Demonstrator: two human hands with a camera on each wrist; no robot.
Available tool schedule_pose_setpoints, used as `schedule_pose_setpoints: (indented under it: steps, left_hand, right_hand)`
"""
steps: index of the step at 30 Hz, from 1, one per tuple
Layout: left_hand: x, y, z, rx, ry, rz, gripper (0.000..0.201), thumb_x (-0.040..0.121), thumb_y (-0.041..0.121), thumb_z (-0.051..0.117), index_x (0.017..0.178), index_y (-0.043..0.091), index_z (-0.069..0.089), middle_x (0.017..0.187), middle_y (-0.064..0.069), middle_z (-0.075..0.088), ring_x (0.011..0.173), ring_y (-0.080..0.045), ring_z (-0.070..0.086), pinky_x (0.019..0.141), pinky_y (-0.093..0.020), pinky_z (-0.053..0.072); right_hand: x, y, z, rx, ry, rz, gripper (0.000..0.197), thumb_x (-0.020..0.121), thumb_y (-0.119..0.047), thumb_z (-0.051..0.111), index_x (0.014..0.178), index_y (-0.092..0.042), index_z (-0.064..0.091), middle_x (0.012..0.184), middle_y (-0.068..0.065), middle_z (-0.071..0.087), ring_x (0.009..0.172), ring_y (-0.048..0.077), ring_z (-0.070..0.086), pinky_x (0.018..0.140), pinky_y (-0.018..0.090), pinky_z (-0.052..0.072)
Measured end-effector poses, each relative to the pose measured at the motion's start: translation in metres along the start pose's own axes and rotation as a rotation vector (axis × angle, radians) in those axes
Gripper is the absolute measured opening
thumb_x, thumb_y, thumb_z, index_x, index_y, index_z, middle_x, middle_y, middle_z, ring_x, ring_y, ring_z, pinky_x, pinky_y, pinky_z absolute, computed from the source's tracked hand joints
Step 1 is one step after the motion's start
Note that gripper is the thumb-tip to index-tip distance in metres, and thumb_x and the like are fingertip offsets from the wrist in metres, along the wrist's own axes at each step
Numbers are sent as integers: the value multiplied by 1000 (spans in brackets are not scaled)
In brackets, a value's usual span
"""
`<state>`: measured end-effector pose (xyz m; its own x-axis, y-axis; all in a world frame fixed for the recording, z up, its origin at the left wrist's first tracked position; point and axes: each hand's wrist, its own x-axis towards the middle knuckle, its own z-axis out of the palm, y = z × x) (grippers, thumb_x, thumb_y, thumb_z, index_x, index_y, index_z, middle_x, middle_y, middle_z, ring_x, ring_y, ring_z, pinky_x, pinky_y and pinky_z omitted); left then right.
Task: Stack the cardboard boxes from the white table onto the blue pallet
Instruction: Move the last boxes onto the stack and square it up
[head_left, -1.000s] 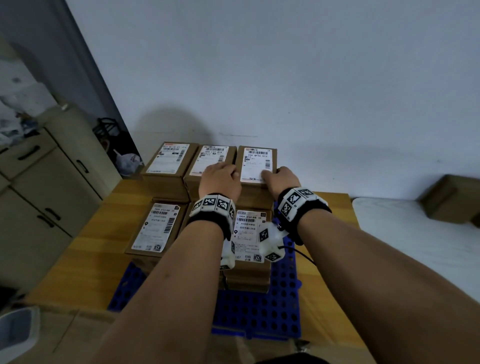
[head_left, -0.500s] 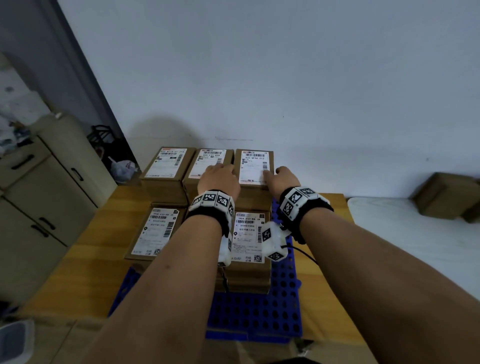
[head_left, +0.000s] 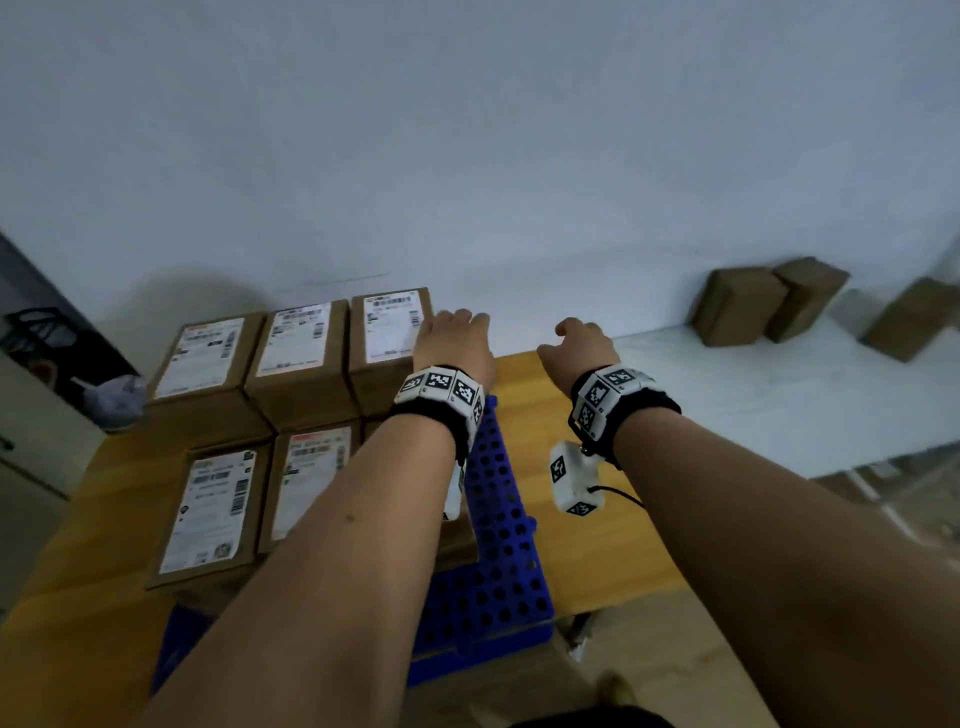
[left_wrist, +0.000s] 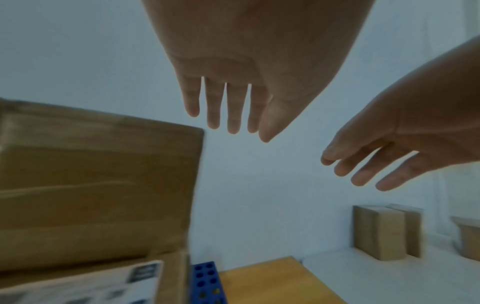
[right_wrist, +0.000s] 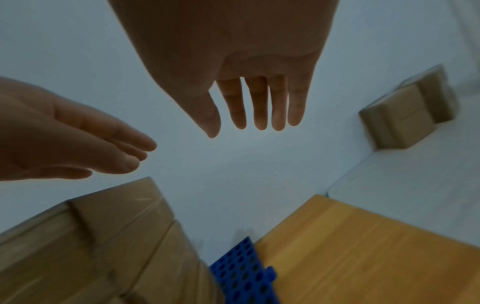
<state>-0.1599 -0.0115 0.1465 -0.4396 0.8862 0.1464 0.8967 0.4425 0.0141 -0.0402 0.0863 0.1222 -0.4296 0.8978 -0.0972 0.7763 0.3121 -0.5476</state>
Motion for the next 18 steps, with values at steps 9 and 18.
schedule_pose_setpoints:
  steps: [9,18]
  left_hand:
    - [25,116,32,18,-103,168,51,88,15,44,139,15,44,144,-7,43,131,-27,37,111,-40,26]
    - [66,265,68,-16,-159,154,50,88,13,44,138,15,45,141,-7,45,129,-27,40,110,-40,29]
  right_hand:
    - [9,118,-59,-124,60,110,44,91,-24,49,134,-11,48,135,13,45,125,32,43,96,42,45]
    - [45,253,-137,-115,41,187,47,92,-23,49,138,-12,46,141,12,42,128,31,41,99,42,43]
